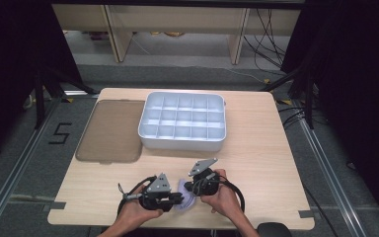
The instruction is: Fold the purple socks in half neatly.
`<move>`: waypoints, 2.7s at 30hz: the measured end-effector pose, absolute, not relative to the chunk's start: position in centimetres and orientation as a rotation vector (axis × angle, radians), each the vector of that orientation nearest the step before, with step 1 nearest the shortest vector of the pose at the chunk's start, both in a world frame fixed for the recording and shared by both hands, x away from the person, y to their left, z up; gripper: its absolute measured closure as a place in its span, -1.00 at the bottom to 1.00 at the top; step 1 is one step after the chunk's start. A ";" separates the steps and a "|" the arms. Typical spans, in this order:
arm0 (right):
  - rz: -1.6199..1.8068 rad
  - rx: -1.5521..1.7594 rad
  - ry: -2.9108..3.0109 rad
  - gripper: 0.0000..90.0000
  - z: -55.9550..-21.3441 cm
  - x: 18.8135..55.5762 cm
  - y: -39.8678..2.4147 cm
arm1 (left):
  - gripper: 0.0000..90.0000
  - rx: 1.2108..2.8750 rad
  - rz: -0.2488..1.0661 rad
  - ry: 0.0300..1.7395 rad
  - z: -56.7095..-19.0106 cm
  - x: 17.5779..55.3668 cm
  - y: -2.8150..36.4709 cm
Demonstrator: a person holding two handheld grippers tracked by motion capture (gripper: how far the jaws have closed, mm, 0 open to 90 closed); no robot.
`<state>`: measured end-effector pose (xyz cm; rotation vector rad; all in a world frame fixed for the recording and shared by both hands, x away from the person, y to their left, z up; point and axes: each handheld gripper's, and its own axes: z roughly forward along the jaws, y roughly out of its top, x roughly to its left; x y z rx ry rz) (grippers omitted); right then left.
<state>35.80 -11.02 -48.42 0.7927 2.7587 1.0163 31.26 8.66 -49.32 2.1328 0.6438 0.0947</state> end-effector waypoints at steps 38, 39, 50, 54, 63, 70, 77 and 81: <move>1.032 0.947 2.871 -0.04 -49.3 38.0 -12.0 | 0.80 2.252 0.144 0.586 -50.1 31.7 8.6; 1.031 0.909 2.869 -0.04 -49.4 38.2 -11.9 | 0.80 2.248 0.142 0.587 -50.1 31.7 8.6; 1.103 0.958 2.962 0.32 -50.1 38.8 -12.3 | 0.80 2.226 0.180 0.599 -50.3 31.6 8.4; 1.105 0.946 2.966 0.51 -49.9 38.5 -12.1 | 0.77 2.234 0.186 0.584 -50.2 31.8 8.6; 1.095 0.950 2.947 0.63 -49.6 38.1 -11.9 | 0.37 2.149 0.154 0.652 -49.5 31.5 10.1; 1.091 0.948 2.929 0.65 -49.4 37.8 -11.8 | 0.04 2.128 0.148 0.719 -49.1 31.8 12.0; 1.083 0.932 2.923 0.65 -49.3 37.7 -11.8 | -0.08 2.133 0.141 0.772 -49.4 31.6 13.4; 1.080 0.877 2.919 0.65 -49.2 37.5 -11.6 | -0.15 2.150 0.140 0.796 -49.6 31.4 14.4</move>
